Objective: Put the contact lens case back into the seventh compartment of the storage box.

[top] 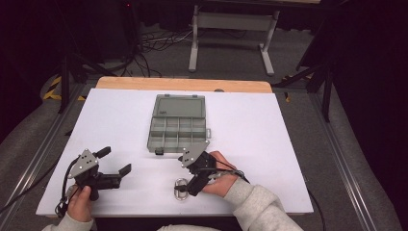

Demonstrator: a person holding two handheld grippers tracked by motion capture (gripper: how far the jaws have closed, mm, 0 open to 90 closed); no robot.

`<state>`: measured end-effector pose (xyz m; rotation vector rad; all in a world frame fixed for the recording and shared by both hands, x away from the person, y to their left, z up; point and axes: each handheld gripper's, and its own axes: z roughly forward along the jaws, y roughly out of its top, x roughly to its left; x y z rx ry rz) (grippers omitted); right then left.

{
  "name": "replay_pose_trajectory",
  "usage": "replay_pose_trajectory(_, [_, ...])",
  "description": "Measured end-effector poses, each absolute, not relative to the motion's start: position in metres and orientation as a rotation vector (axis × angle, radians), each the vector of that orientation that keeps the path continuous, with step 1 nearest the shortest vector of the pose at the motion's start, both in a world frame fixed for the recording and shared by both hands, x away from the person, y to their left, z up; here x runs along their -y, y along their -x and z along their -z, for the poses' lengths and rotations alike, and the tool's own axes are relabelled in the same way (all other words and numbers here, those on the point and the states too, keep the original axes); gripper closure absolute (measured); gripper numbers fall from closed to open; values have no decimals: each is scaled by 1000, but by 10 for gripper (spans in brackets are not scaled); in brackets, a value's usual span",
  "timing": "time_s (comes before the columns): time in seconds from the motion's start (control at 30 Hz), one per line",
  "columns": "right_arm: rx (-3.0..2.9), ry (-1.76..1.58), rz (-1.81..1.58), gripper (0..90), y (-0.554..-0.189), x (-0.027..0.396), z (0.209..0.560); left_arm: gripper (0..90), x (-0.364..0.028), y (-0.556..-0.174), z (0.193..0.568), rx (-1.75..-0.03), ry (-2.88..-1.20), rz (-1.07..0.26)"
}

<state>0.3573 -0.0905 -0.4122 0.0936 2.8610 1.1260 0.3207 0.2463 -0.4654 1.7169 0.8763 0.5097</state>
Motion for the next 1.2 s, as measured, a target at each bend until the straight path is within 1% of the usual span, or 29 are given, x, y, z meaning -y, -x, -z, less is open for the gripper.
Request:
replay_pose_trajectory(0.87, [-2949, -37, -918, 95, -347, 78, 430, 8, -246, -321, 466, -880, -1716, -507])
replay_pose_trajectory(1.2, [-2961, -14, -863, 121, -343, 76, 437, 8, -246, -321, 466, -880, -1717, -508])
